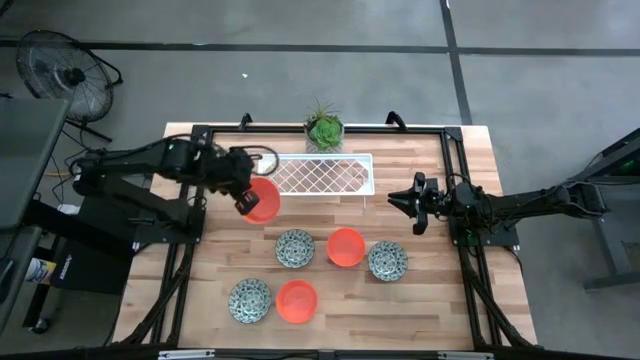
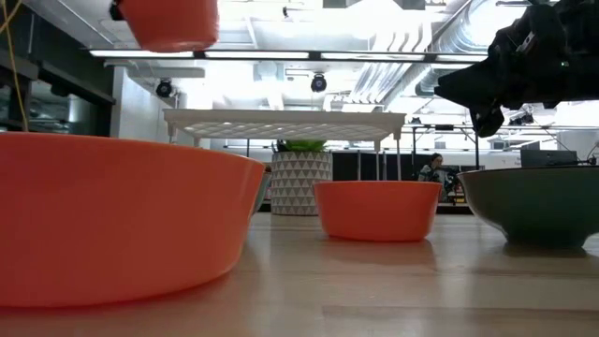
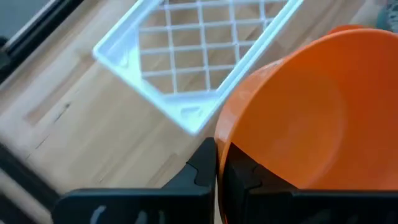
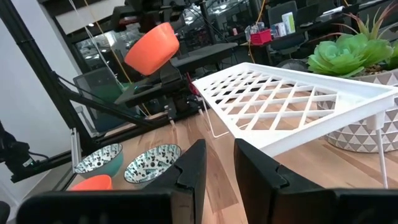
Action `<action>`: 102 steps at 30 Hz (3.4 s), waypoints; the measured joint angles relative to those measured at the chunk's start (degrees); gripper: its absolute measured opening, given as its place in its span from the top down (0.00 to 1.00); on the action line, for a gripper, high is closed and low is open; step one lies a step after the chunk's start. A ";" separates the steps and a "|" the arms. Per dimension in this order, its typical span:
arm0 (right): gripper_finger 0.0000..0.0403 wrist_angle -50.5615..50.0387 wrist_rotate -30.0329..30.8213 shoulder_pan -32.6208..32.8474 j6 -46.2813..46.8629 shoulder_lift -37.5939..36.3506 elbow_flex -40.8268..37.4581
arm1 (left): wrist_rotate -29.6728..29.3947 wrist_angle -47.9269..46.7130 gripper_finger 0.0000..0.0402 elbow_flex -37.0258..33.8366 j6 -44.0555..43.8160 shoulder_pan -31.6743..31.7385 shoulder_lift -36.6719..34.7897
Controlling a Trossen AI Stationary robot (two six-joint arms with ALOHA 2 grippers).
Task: Pick & Place Mini bowls
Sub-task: Put the top left orange bowl on the shelf, then put the bottom blue bowl on the shelf
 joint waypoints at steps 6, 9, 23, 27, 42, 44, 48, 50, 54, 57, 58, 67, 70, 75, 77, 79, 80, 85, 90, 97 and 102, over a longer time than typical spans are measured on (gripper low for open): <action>0.82 0.00 0.00 0.01 -0.01 0.00 0.00 | 7.51 -0.09 1.00 3.34 8.55 5.17 3.90; 0.82 0.03 0.00 0.02 -0.02 0.00 0.00 | 11.11 -0.04 1.00 5.10 12.99 7.61 6.31; 0.82 0.03 0.00 0.01 -0.01 0.00 0.00 | 17.06 -0.35 1.00 13.12 28.23 18.40 14.54; 0.82 0.03 0.00 0.02 -0.01 0.00 0.00 | 15.95 -0.44 1.00 14.69 28.68 21.85 15.24; 0.82 0.03 0.00 0.01 -0.02 0.00 0.00 | 17.38 0.58 1.00 14.92 31.47 27.55 18.59; 0.82 0.05 -0.02 0.02 0.00 -0.02 0.00 | 18.04 0.23 1.00 14.86 32.81 27.55 19.80; 0.82 -0.09 0.00 0.00 0.00 -0.02 0.00 | 18.72 -0.54 1.00 14.87 36.92 28.72 21.85; 0.82 -0.11 -0.01 0.01 0.00 -0.01 0.00 | 18.67 -1.15 1.00 15.01 39.14 29.14 22.53; 0.82 -0.13 -0.02 0.02 0.00 -0.02 0.00 | 18.70 -3.53 1.00 14.84 43.64 31.02 23.61; 0.82 -0.13 -0.02 0.02 -0.02 0.00 0.00 | 19.11 -3.36 1.00 15.07 45.42 31.48 24.03; 0.82 -0.14 0.00 0.02 0.00 -0.02 0.00 | 19.14 -3.42 1.00 15.03 45.98 31.79 24.35; 0.82 -0.15 -0.02 0.02 0.00 -0.02 0.00 | 21.95 -3.05 1.00 14.91 50.35 32.80 27.01; 0.82 -0.15 -0.01 0.02 -0.01 -0.02 0.00 | 22.15 -3.08 1.00 14.96 51.02 32.80 27.21; 0.82 -0.15 0.00 0.01 0.00 -0.01 0.00 | 23.52 -1.04 1.00 14.96 51.11 32.84 27.20; 0.82 -0.15 -0.02 0.02 -0.01 -0.01 0.00 | 24.70 -0.30 1.00 14.96 51.03 32.82 27.20; 0.82 -0.15 0.00 0.02 0.00 0.00 0.00 | 25.10 0.02 1.00 14.96 50.98 32.80 27.20; 0.82 -0.15 -0.02 0.02 -0.01 0.00 0.00 | 25.14 -0.06 1.00 14.96 50.99 32.80 27.20; 0.82 -0.16 -0.02 0.01 -0.01 -0.01 0.00 | 25.02 -0.29 1.00 14.96 50.98 32.82 27.20; 0.82 -0.16 -0.02 0.01 -0.02 -0.02 0.00 | 25.18 -0.34 1.00 14.96 51.74 32.82 27.20; 0.82 -0.16 -0.02 0.02 0.00 -0.02 0.00 | 24.71 -0.35 0.90 14.96 52.03 32.80 27.20; 0.82 -0.15 -0.02 0.02 -0.02 -0.01 0.00 | 24.54 -0.17 0.80 14.96 52.04 32.81 27.20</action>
